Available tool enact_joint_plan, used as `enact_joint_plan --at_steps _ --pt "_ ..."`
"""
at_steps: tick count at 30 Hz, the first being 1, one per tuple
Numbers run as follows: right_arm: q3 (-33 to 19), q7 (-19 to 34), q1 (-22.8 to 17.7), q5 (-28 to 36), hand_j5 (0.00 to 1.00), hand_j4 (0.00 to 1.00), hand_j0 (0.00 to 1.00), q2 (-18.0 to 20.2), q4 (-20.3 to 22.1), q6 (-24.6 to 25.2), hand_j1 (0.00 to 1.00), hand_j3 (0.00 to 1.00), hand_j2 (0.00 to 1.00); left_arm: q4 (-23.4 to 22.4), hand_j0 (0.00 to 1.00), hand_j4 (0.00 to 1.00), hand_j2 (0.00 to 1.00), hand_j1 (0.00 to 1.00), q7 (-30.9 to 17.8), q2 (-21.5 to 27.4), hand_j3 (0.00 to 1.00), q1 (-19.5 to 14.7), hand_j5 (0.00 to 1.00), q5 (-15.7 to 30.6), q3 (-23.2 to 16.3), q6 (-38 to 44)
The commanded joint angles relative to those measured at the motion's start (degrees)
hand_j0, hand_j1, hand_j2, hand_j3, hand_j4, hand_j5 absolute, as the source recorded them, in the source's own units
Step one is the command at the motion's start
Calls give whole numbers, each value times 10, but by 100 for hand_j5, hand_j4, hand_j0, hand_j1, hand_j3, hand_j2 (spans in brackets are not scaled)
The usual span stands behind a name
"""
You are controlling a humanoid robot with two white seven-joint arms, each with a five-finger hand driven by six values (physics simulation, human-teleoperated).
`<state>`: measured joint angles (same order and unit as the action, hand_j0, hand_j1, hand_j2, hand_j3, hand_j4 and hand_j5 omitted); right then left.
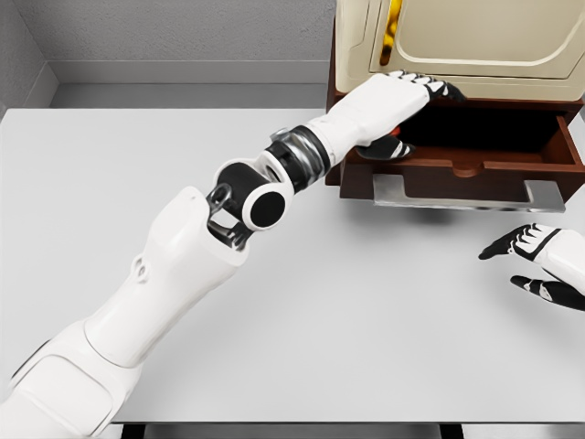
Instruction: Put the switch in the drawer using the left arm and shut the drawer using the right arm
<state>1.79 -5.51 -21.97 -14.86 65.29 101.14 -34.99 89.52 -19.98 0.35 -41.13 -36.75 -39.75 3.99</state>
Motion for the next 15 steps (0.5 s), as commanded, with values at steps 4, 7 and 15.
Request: enact_joint_plan --at_steps 4,7,15 --pt "0 0 0 4 69 69 69 1 0 0 69 69 69 17 99 99 99 99 0 4 99 0 99 3 4 -1" --pt "-1 0 0 4 69 69 69 3 0 0 69 69 69 40 100 100 100 100 0 11 100 4 100 5 10 -17" --pt "-1 0 0 4 69 69 69 5 0 0 69 69 69 134 100 100 100 100 -2 114 100 15 100 176 34 -79"
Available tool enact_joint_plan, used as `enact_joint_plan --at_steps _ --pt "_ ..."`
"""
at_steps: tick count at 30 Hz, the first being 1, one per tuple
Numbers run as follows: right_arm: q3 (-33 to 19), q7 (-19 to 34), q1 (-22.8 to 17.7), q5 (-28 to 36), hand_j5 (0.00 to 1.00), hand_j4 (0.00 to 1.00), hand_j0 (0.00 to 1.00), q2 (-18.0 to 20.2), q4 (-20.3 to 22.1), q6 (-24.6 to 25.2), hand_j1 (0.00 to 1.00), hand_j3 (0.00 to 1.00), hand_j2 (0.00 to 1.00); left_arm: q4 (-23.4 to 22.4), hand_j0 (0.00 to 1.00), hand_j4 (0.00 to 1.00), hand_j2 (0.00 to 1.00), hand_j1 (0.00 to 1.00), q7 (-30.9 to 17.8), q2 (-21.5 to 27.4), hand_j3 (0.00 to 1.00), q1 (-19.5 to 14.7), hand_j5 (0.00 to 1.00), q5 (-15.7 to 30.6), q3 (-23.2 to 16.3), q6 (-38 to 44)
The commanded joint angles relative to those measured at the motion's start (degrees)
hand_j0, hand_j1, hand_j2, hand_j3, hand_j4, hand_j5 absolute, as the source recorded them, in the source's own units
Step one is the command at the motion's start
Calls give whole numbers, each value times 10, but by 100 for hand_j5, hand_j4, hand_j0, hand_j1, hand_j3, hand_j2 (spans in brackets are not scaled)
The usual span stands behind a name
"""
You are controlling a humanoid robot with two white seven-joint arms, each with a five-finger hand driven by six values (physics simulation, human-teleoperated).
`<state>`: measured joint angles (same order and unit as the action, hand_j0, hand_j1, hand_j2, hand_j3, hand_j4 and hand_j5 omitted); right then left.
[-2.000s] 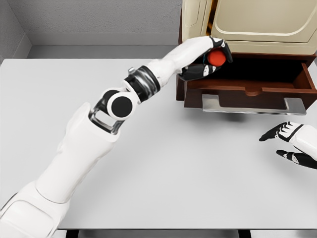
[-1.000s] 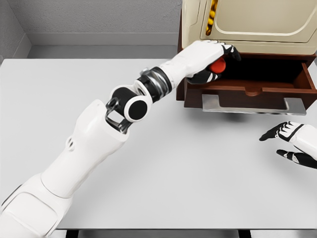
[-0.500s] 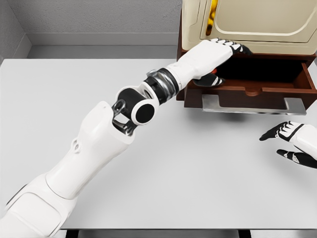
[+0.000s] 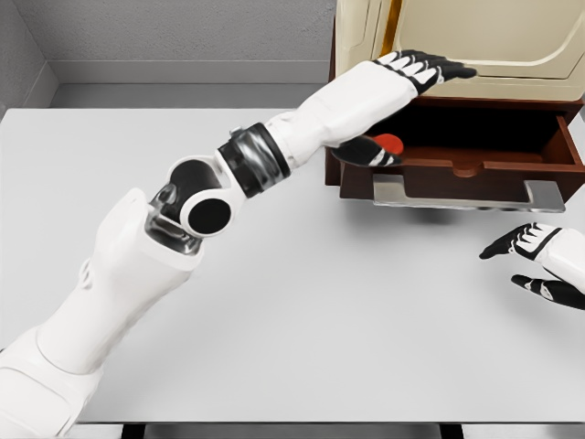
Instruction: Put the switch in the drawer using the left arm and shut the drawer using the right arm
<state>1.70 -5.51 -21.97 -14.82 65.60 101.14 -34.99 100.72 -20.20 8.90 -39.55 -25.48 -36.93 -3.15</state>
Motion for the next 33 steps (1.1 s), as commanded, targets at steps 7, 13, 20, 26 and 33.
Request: enact_joint_plan --at_steps 7,13,20,26,33 --pt "0 0 0 4 69 69 69 1 0 0 69 69 69 17 100 100 100 100 -3 97 100 18 100 368 35 -2" --pt "0 1 0 8 69 69 69 4 0 0 69 69 69 24 100 100 100 100 -51 141 100 50 100 467 28 -2" --pt "1 -1 0 8 69 69 69 4 0 0 69 69 69 23 100 100 100 100 -67 154 100 51 100 561 21 49" --pt "1 -1 0 8 69 69 69 4 0 0 69 69 69 16 100 100 100 100 -66 149 100 49 100 562 6 100" --pt "2 -1 0 8 69 69 69 5 0 0 69 69 69 16 100 100 100 100 -66 147 100 47 100 562 -22 104"
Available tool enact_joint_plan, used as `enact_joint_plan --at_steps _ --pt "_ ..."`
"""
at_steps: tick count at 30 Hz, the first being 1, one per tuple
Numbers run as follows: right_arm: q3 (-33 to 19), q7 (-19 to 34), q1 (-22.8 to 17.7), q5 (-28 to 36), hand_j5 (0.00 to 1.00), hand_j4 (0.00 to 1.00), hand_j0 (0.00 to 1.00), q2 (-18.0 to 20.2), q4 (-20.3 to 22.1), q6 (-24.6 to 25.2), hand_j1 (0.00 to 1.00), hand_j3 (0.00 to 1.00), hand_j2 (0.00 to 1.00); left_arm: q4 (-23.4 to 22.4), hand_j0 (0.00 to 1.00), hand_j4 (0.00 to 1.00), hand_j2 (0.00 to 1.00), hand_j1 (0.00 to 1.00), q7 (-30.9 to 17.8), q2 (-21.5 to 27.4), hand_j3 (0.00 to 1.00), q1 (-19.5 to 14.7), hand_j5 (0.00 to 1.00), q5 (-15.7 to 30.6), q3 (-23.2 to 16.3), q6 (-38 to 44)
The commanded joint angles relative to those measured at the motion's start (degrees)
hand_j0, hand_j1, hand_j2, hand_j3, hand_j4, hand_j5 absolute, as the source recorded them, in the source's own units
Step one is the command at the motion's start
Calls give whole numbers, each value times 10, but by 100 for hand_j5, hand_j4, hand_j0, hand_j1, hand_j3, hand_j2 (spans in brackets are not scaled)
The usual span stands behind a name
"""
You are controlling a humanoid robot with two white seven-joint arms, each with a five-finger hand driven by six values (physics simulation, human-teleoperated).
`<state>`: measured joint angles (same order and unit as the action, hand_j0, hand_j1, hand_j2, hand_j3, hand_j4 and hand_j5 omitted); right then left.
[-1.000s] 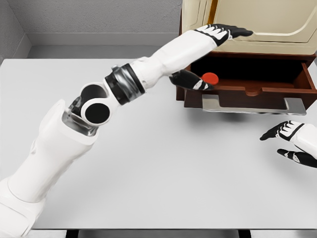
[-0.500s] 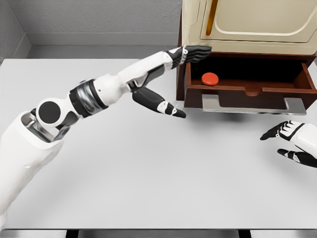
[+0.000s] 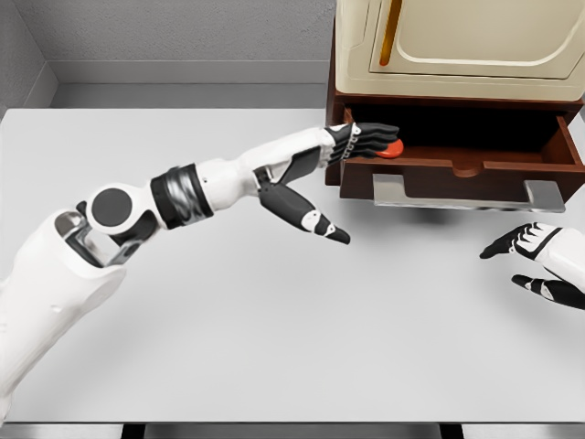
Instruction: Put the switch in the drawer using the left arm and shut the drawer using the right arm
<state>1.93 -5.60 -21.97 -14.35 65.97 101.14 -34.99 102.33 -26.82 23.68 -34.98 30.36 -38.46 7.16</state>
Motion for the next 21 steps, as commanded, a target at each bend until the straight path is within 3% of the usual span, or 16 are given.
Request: enact_joint_plan --at_steps 1,9,15,21 --pt "0 0 0 4 69 69 69 1 0 0 69 69 69 1 100 100 100 100 0 0 100 0 100 3 -7 18" --pt "-1 -1 0 4 69 69 69 1 0 0 69 69 69 -11 100 100 100 100 0 -21 100 -16 100 0 -7 20" --pt "0 -1 -1 4 69 69 69 0 0 0 69 69 69 -64 100 100 100 100 0 -43 100 -31 100 0 -7 20" --pt "1 -1 -1 4 69 69 69 1 0 0 69 69 69 -85 100 100 100 100 0 -54 100 -34 100 0 -7 20"
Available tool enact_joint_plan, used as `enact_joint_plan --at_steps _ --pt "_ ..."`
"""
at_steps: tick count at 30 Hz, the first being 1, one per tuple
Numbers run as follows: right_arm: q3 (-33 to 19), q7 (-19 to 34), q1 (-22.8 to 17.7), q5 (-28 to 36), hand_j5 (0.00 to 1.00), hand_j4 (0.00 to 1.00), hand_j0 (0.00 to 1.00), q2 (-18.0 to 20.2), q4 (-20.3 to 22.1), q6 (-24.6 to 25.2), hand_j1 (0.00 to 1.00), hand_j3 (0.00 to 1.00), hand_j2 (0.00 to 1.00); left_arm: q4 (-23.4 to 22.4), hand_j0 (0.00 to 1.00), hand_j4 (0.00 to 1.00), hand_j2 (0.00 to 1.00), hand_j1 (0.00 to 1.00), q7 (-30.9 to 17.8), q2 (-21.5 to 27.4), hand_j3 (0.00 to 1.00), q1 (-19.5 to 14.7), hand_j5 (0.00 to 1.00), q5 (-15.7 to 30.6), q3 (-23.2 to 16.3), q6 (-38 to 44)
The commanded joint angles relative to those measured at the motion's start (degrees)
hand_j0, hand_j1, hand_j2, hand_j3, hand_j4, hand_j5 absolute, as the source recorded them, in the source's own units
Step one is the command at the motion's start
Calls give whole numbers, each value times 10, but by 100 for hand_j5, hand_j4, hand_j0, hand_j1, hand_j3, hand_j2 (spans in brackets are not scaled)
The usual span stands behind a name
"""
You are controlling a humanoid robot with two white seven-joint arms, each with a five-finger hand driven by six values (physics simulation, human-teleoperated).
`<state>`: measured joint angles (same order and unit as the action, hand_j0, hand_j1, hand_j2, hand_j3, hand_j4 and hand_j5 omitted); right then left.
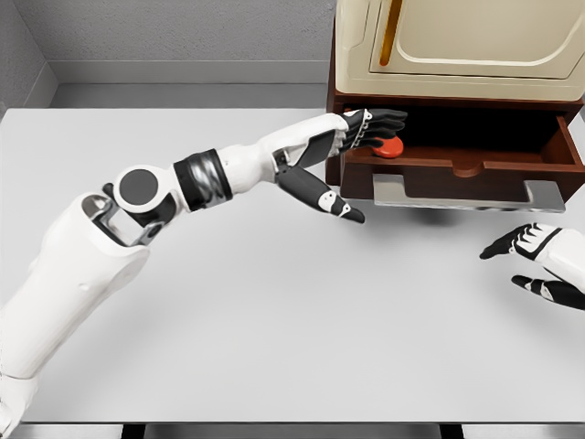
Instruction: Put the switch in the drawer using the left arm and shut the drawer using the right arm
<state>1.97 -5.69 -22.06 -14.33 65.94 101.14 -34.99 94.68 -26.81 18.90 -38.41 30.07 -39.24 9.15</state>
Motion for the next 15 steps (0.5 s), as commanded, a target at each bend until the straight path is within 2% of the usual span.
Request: enact_joint_plan --at_steps 1,15 --pt "0 0 0 4 69 69 69 1 0 0 69 69 69 -12 100 100 100 100 0 -6 100 0 100 2 0 0" --pt "0 1 0 6 69 69 69 1 0 0 69 69 69 -45 100 100 100 100 4 -50 100 -26 100 -11 -23 26"
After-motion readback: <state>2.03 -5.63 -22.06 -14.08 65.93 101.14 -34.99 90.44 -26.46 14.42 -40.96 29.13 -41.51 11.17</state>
